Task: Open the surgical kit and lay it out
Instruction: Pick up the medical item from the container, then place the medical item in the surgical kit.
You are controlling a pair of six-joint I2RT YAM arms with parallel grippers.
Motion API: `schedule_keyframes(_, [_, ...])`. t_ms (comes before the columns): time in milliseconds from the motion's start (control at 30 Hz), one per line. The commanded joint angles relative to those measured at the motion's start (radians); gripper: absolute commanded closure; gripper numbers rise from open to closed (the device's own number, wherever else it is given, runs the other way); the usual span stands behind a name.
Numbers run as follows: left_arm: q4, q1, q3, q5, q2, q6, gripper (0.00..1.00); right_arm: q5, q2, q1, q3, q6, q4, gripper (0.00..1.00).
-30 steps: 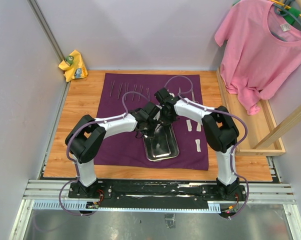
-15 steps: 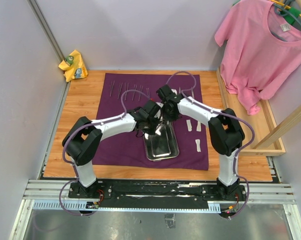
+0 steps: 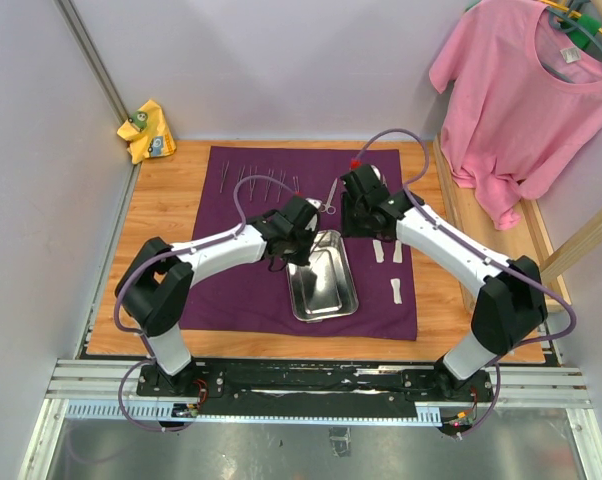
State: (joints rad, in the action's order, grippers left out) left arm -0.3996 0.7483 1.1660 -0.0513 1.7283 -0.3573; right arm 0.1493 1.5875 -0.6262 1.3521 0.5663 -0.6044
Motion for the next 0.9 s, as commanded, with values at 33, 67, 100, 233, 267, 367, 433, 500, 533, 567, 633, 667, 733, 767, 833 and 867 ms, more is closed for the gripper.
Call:
schedule_keyframes(33, [0.013,-0.021,-0.021,0.027,-0.082,-0.039,1.00,-0.008,0.002,0.023,-0.083,-0.026,-0.017,0.61])
schedule_keyframes(67, [0.024,-0.032,-0.029,0.042,-0.092,-0.045,1.00,-0.015,0.003,0.023,-0.095,-0.026,-0.009,0.61])
schedule_keyframes(100, [0.031,-0.043,-0.037,0.060,-0.103,-0.050,1.00,-0.021,0.004,0.023,-0.106,-0.026,-0.005,0.61])
schedule_keyframes(233, [0.047,-0.091,-0.064,0.088,-0.155,-0.068,1.00,-0.029,0.004,0.015,-0.144,-0.025,0.015,0.60])
schedule_keyframes(267, [0.046,-0.104,-0.068,0.085,-0.171,-0.071,1.00,-0.023,0.005,0.010,-0.150,-0.025,0.017,0.60])
schedule_keyframes(367, [0.042,-0.150,-0.086,0.076,-0.214,-0.085,1.00,-0.015,0.007,0.001,-0.162,-0.030,0.022,0.59])
schedule_keyframes(433, [0.050,-0.194,-0.107,0.070,-0.243,-0.097,1.00,-0.016,0.014,-0.006,-0.164,-0.032,0.028,0.58])
schedule_keyframes(500, [0.057,-0.229,-0.127,0.072,-0.266,-0.108,1.00,-0.015,0.027,-0.021,-0.163,-0.032,0.031,0.57])
schedule_keyframes(533, [0.063,-0.242,-0.139,0.075,-0.278,-0.111,1.00,-0.014,0.033,-0.028,-0.161,-0.033,0.031,0.57])
schedule_keyframes(567, [0.066,-0.254,-0.149,0.072,-0.288,-0.114,1.00,-0.008,0.042,-0.037,-0.161,-0.034,0.031,0.56])
schedule_keyframes(633, [0.073,-0.274,-0.164,0.071,-0.304,-0.119,1.00,0.001,0.062,-0.051,-0.160,-0.029,0.028,0.56])
schedule_keyframes(667, [0.077,-0.284,-0.170,0.077,-0.311,-0.121,1.00,0.006,0.073,-0.059,-0.160,-0.023,0.024,0.56])
schedule_keyframes(733, [0.080,-0.294,-0.176,0.084,-0.319,-0.122,1.00,0.025,0.092,-0.072,-0.164,-0.009,0.016,0.55])
schedule_keyframes(767, [0.078,-0.298,-0.176,0.088,-0.320,-0.121,1.00,0.029,0.097,-0.079,-0.169,-0.001,0.015,0.55])
schedule_keyframes(833, [0.077,-0.300,-0.174,0.091,-0.323,-0.119,1.00,0.030,0.105,-0.092,-0.179,0.014,0.016,0.54])
schedule_keyframes(867, [0.078,-0.300,-0.172,0.092,-0.323,-0.119,1.00,0.035,0.109,-0.098,-0.180,0.020,0.018,0.54])
